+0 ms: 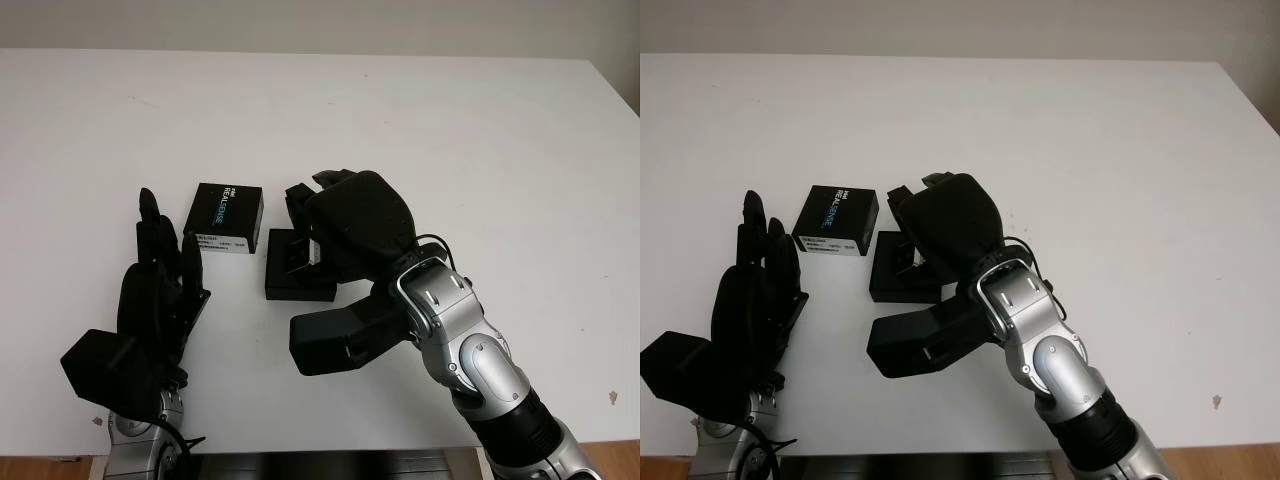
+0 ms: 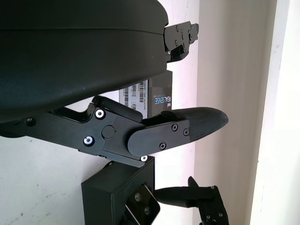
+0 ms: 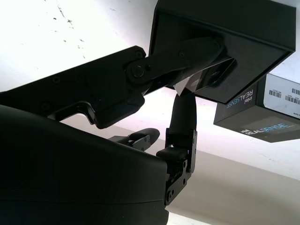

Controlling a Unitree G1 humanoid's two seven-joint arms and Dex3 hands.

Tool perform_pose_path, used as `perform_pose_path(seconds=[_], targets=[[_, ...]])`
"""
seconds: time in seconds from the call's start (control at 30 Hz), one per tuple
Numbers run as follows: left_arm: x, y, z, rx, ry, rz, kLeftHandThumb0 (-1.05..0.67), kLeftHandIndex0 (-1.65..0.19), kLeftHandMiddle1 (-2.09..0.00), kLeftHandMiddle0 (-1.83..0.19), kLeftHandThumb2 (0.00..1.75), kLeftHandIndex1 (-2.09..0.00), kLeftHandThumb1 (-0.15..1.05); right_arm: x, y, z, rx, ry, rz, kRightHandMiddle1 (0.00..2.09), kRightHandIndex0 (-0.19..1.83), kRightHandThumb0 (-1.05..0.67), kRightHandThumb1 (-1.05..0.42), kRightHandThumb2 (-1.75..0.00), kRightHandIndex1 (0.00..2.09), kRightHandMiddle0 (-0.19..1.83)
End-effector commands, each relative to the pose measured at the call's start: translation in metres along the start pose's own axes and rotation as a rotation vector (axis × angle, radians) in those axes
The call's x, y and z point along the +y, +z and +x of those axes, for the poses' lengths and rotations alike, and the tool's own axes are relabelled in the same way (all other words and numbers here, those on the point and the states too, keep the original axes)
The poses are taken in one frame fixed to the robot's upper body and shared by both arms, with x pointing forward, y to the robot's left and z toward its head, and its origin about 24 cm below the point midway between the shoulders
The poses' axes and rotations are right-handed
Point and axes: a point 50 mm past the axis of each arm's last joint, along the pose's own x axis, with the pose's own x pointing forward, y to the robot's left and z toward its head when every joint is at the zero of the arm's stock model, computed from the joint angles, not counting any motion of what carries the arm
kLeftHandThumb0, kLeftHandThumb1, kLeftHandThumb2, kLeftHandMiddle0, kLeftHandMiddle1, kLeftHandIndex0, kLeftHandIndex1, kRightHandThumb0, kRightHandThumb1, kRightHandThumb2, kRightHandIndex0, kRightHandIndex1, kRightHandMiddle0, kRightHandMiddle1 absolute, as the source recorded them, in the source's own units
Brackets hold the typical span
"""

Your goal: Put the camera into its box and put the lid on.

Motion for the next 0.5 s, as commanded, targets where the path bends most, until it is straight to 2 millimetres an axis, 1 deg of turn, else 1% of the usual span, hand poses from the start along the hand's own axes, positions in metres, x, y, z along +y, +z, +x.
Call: perform_pose_path(seconds=[0.0, 0.2, 0.33, 0.37, 0.4, 0.43, 0.47], targets=[[-0.0001, 0.0005, -0.0003, -0.009, 0.001, -0.008, -0.66, 0.19, -0.02, 0.19, 0.6, 0.0, 1.05, 0.0022, 0.0001, 0.0, -0.003, 0.01, -0.005, 1.43, 0.47, -0.71, -0.86, -0.05, 0.08, 0.28], [0.0001, 0.0008, -0.0003, -0.01, 0.0, 0.003, -0.65, 0.19, -0.02, 0.19, 0.61, 0.0, 1.05, 0.0017, 0.0003, -0.0004, -0.009, 0.021, -0.022, 1.42, 0.48, -0.69, -0.87, -0.06, 0.09, 0.31], [0.0003, 0.0003, -0.0004, -0.009, 0.002, 0.002, -0.66, 0.19, -0.03, 0.19, 0.61, -0.01, 1.05, 0.002, -0.0002, -0.0012, -0.016, 0.02, -0.023, 1.42, 0.52, -0.66, -0.88, -0.06, 0.11, 0.38], [0.0003, 0.0003, -0.0005, -0.01, 0.002, 0.002, -0.66, 0.19, -0.03, 0.19, 0.61, -0.01, 1.05, 0.0022, -0.0003, -0.0014, -0.018, 0.018, -0.023, 1.43, 0.56, -0.58, -0.9, -0.06, 0.14, 0.42], [0.0002, 0.0003, -0.0004, -0.01, 0.003, 0.003, -0.66, 0.19, -0.03, 0.19, 0.61, -0.01, 1.05, 0.0024, -0.0005, -0.0017, -0.021, 0.015, -0.015, 1.43, 0.58, -0.55, -0.91, -0.07, 0.15, 0.44], [0.0001, 0.0004, -0.0003, -0.01, 0.003, 0.002, -0.66, 0.19, -0.03, 0.19, 0.61, -0.01, 1.05, 0.0026, -0.0007, -0.0018, -0.024, 0.01, -0.011, 1.41, 0.64, -0.49, -0.92, -0.06, 0.19, 0.47], [0.0001, 0.0004, -0.0002, -0.009, 0.005, 0.001, -0.66, 0.19, -0.03, 0.19, 0.6, -0.01, 1.05, 0.0028, -0.0008, -0.0019, -0.026, 0.004, -0.007, 1.38, 0.67, -0.46, -0.92, -0.06, 0.23, 0.5]])
